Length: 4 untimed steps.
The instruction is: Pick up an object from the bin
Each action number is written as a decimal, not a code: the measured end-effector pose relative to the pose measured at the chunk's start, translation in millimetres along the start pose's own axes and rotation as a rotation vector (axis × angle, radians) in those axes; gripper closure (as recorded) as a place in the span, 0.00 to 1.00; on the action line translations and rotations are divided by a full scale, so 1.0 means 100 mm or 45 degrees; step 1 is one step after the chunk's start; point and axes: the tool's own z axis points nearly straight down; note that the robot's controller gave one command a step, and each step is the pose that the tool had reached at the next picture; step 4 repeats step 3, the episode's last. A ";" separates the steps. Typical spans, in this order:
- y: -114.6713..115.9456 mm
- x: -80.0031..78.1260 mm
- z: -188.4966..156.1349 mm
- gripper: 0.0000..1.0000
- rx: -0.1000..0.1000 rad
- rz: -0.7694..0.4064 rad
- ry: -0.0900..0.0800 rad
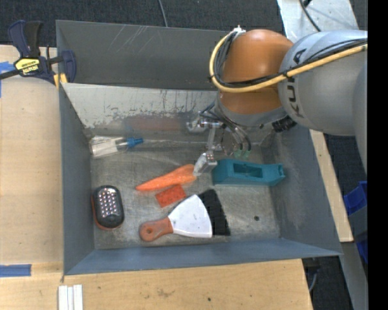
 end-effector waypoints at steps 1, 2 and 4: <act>0.55 0.08 0.70 1.00 0.000 -0.078 0.003; 0.55 0.08 0.70 1.00 -0.001 -0.078 0.003; 0.67 0.09 -0.84 1.00 -0.001 -0.443 -0.005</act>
Offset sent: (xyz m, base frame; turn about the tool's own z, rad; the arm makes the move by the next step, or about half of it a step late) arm 0.0000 0.0000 0.0000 0.0000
